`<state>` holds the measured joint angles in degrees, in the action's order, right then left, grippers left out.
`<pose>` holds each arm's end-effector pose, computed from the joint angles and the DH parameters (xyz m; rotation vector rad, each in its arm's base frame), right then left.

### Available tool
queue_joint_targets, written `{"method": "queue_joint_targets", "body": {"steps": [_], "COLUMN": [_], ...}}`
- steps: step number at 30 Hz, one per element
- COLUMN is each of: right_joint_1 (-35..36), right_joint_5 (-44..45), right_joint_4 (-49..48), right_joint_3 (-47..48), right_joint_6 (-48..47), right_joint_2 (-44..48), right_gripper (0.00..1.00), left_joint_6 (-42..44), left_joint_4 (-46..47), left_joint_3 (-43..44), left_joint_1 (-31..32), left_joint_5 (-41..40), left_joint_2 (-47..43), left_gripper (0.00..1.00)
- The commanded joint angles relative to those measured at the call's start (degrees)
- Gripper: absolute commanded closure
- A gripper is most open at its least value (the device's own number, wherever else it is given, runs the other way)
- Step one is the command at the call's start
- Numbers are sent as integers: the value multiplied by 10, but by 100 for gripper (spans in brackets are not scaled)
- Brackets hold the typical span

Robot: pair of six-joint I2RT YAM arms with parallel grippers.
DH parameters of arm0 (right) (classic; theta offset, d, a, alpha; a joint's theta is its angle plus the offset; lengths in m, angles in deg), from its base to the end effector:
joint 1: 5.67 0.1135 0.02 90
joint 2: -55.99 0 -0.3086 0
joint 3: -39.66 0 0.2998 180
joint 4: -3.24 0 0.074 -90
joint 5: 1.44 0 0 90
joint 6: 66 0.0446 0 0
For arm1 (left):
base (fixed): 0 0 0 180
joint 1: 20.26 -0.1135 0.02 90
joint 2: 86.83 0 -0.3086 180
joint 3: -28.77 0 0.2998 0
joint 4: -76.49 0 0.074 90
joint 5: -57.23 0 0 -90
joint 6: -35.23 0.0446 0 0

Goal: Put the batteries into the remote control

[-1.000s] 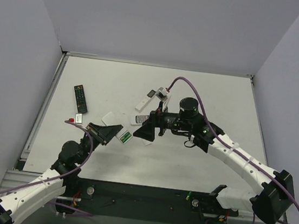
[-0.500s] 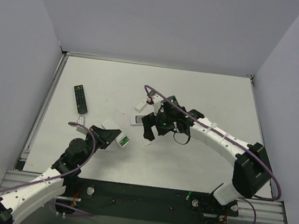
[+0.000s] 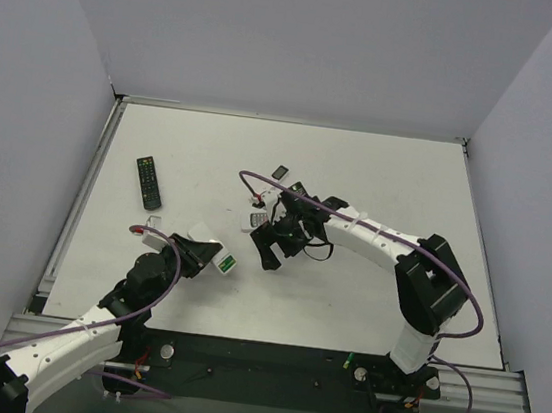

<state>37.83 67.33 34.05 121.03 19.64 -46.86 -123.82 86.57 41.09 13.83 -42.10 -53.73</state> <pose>0.3068 0.3134 0.2132 -1.1809 2.2597 0.7404 0.1347 -0.0824 0.1538 -0.6941 1.7758 -1.1385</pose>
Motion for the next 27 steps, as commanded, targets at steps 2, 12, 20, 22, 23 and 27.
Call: {"method": "queue_joint_targets", "body": {"steps": [2, 12, 20, 22, 23, 27], "right_joint_1": [48, 112, 131, 136, 141, 149], "right_joint_5": [-77, -26, -15, -10, -3, 18], "right_joint_4": [-107, -188, -210, -209, -208, -205], "right_joint_3": [-37, -4, 17, 20, 21, 21], "right_joint_6": [43, 154, 163, 161, 161, 153], "right_joint_2": [105, 61, 22, 19, 18, 19], "right_gripper": [5, 1, 3, 5, 7, 21], "left_joint_6": [10, -6, -18, -18, -18, -16], "left_joint_4": [39, 48, 39, 39, 39, 38], "left_joint_3": [-61, -60, -62, -62, -61, -61], "left_joint_1": [2, 2, 3, 3, 3, 3], "left_joint_5": [-12, -3, -3, -2, -2, 1], "left_joint_2": [6, -9, -34, -36, -36, -34], "left_gripper": [100, 100, 100, 100, 100, 100]}}
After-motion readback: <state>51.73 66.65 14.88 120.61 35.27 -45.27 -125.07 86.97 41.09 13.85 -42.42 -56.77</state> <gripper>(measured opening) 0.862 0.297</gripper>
